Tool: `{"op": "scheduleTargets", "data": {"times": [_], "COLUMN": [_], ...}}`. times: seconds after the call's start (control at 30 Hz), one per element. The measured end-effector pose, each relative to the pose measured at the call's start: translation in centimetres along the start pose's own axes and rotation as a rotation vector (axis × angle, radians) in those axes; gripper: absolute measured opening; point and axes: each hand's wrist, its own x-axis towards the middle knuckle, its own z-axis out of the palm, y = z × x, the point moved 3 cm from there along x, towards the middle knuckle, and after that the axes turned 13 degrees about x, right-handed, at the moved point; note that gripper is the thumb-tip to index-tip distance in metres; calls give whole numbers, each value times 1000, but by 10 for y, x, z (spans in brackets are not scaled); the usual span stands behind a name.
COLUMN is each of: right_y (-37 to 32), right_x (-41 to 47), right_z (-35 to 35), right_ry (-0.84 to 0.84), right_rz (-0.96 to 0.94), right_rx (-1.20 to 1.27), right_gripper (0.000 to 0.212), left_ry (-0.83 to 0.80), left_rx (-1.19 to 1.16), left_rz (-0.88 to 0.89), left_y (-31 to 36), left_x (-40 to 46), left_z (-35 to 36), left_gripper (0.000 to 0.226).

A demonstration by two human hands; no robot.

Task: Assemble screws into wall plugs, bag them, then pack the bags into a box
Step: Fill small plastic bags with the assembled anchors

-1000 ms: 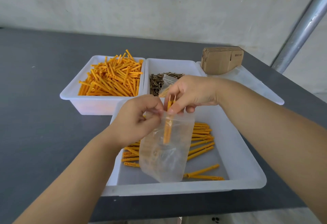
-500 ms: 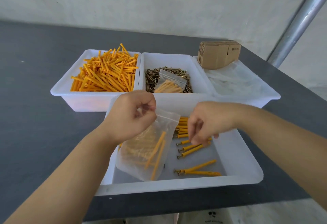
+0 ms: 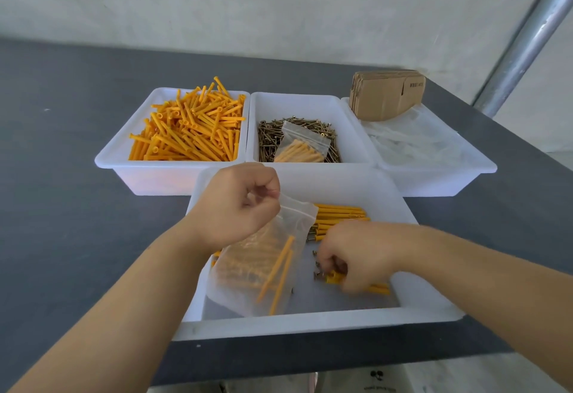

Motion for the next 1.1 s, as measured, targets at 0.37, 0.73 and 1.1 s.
{"op": "scheduleTargets", "data": {"times": [0.37, 0.73, 1.1], "right_y": [44, -2, 22], "right_x": [-30, 12, -8], "right_z": [-107, -76, -77], "right_ry": [772, 178, 610], "right_rz": [-186, -190, -112], "right_rx": [1116, 1109, 442], "right_gripper": [10, 9, 4], "left_ry": [-109, 36, -29], "left_rx": [-58, -204, -216], "left_rz": [34, 38, -24], "left_y": [-1, 7, -2], "left_x": [-2, -2, -3], "left_z": [7, -4, 1], "left_gripper": [14, 18, 15]}}
